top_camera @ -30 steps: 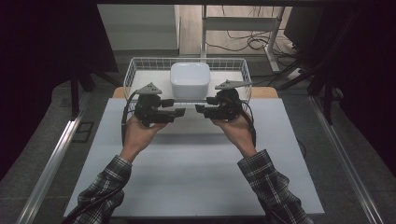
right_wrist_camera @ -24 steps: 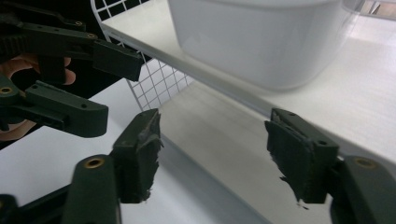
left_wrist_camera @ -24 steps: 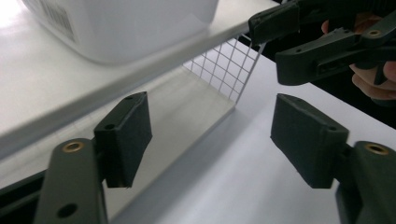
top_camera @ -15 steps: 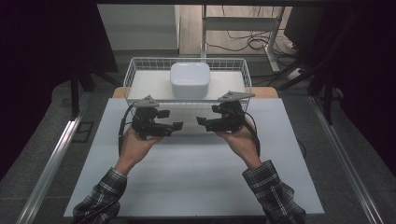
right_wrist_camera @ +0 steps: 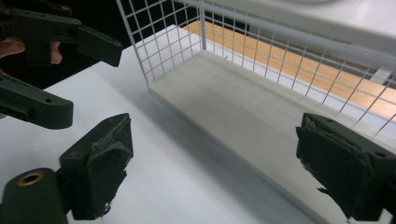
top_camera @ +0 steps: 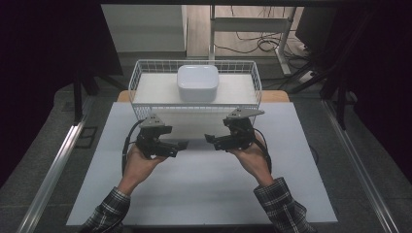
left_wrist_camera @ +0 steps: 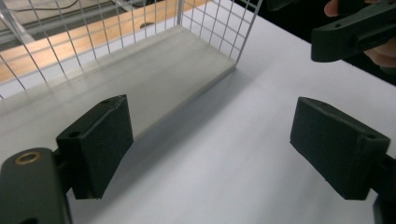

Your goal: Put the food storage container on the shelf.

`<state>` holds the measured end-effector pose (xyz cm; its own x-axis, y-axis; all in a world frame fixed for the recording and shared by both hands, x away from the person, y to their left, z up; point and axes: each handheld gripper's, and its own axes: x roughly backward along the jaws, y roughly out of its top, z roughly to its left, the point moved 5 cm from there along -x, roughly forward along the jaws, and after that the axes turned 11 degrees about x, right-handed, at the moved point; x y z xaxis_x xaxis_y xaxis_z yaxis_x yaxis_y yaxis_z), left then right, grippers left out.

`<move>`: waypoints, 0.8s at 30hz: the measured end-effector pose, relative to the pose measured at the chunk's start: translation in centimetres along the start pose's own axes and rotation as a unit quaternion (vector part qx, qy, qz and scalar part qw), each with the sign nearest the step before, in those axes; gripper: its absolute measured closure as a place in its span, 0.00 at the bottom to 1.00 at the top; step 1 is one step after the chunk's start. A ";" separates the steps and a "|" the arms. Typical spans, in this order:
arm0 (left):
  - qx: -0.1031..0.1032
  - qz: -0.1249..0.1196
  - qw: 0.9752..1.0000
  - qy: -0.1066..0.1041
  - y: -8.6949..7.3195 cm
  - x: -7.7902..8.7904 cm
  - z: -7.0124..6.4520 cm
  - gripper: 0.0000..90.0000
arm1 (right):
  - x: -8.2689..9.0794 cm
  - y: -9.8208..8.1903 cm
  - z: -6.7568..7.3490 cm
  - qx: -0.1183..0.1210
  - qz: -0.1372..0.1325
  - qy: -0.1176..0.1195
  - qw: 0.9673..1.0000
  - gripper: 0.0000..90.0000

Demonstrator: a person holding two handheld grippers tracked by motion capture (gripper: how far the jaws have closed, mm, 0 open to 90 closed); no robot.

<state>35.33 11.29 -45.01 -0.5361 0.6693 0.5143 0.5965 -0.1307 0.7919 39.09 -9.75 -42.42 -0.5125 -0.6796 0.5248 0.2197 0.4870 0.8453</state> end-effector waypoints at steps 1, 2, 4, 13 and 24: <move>0.000 0.000 1.000 0.000 -0.3 -0.1 0.0 0.13 | 0.0 -0.2 0.1 0.002 0.001 -0.001 1.000 0.10; -0.001 0.001 1.000 -0.001 -0.6 -0.2 0.0 0.13 | 0.0 -0.4 0.2 0.002 0.002 -0.001 1.000 0.09; 0.000 0.000 1.000 -0.004 -1.1 -0.4 0.0 0.12 | -0.1 -0.8 0.5 0.005 0.002 0.000 1.000 0.08; -0.001 0.008 1.000 -0.005 -3.6 -0.9 0.2 0.09 | -0.6 -3.5 1.2 0.006 0.019 0.009 1.000 0.04; -0.013 0.011 1.000 -0.001 -5.8 0.0 0.1 0.05 | 0.6 -5.6 2.0 0.012 0.019 0.006 1.000 0.03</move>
<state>31.97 12.10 -49.67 -0.5213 0.6673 0.5319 0.5928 -0.1652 0.7882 35.86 -11.79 -46.99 -0.4936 -0.6672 0.5579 0.2180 0.5261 0.8220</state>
